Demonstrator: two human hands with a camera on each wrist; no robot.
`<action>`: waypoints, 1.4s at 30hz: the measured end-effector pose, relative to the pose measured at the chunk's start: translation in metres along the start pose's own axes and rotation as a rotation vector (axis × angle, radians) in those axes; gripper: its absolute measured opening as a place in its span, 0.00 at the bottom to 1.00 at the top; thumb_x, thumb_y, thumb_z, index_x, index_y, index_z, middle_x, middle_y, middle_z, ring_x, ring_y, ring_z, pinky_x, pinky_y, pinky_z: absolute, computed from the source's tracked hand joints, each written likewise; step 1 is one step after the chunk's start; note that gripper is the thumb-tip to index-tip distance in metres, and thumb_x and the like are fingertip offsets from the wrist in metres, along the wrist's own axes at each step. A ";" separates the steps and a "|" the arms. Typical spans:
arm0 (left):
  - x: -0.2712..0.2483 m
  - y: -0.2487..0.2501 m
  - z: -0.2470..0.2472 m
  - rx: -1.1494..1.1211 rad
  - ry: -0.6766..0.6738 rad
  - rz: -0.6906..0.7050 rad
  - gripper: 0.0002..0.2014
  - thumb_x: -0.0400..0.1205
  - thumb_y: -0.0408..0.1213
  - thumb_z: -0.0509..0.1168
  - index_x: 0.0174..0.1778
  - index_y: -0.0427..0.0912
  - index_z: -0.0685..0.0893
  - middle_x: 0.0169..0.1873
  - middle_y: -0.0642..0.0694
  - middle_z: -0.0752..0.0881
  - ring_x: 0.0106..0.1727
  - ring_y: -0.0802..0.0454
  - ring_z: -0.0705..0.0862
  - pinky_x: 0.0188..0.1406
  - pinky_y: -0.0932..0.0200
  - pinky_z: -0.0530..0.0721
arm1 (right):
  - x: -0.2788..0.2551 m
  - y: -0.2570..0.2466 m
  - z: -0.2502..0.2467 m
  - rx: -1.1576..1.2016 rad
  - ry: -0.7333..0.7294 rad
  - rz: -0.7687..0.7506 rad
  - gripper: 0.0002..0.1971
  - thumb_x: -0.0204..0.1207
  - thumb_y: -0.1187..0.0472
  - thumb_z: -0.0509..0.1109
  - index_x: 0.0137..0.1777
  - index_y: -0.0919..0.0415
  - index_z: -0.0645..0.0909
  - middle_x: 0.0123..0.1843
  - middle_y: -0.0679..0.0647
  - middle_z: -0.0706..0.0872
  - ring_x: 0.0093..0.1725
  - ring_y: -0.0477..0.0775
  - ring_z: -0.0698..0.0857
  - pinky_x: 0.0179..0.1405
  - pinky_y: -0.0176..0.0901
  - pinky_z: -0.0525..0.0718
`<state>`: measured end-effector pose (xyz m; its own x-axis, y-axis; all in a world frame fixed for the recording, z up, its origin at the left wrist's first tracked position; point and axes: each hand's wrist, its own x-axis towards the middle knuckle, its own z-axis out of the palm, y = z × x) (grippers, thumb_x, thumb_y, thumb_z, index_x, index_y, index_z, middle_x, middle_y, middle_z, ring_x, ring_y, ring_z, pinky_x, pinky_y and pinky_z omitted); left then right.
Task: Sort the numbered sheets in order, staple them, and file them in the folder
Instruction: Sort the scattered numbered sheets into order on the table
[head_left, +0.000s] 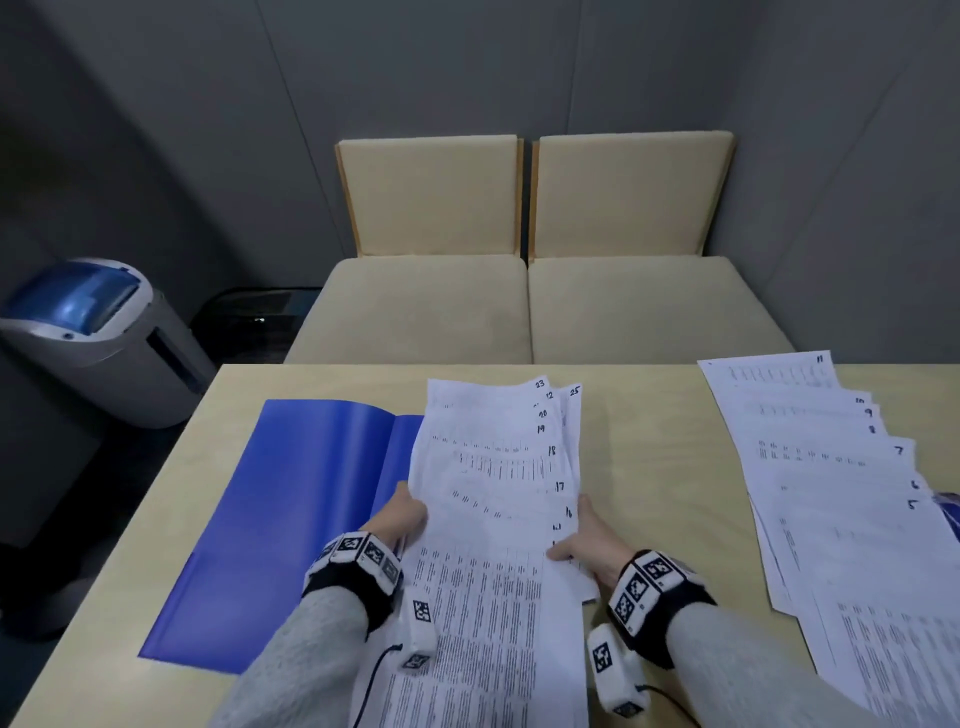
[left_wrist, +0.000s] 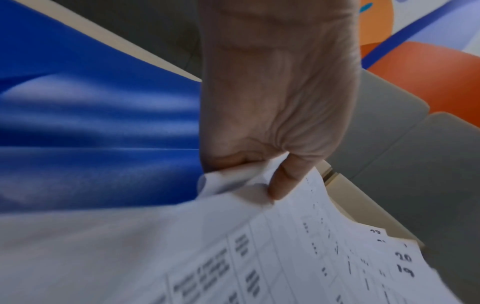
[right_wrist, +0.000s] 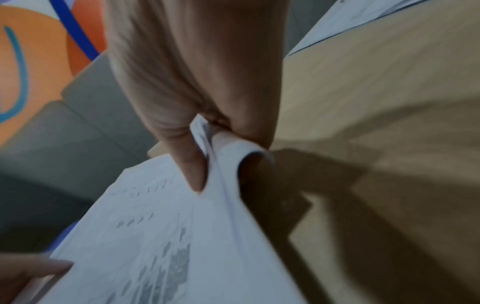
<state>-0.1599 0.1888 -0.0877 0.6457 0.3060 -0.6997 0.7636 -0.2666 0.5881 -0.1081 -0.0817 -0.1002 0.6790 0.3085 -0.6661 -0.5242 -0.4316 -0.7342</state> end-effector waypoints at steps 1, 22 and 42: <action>-0.003 0.002 0.001 -0.033 -0.003 0.007 0.21 0.75 0.31 0.57 0.65 0.36 0.67 0.49 0.40 0.80 0.47 0.41 0.81 0.52 0.45 0.85 | 0.002 0.004 -0.001 -0.017 0.062 -0.010 0.36 0.66 0.78 0.73 0.72 0.64 0.62 0.62 0.61 0.81 0.60 0.61 0.83 0.59 0.55 0.84; 0.002 0.008 0.056 0.020 0.455 0.050 0.14 0.85 0.26 0.47 0.52 0.25 0.78 0.54 0.29 0.83 0.53 0.34 0.80 0.51 0.45 0.78 | -0.013 0.024 -0.020 0.155 0.257 0.159 0.37 0.74 0.73 0.65 0.80 0.64 0.50 0.60 0.62 0.74 0.53 0.59 0.76 0.51 0.48 0.76; -0.011 0.016 0.063 0.391 0.168 0.218 0.13 0.84 0.29 0.48 0.33 0.42 0.62 0.34 0.46 0.70 0.35 0.47 0.67 0.31 0.57 0.64 | -0.020 0.015 -0.030 -0.034 0.205 0.185 0.37 0.72 0.77 0.66 0.78 0.67 0.52 0.67 0.66 0.74 0.46 0.57 0.78 0.42 0.45 0.80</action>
<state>-0.1554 0.1234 -0.0958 0.8070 0.3398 -0.4830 0.5717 -0.6545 0.4947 -0.1143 -0.1193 -0.0943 0.6649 0.0449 -0.7456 -0.6339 -0.4940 -0.5950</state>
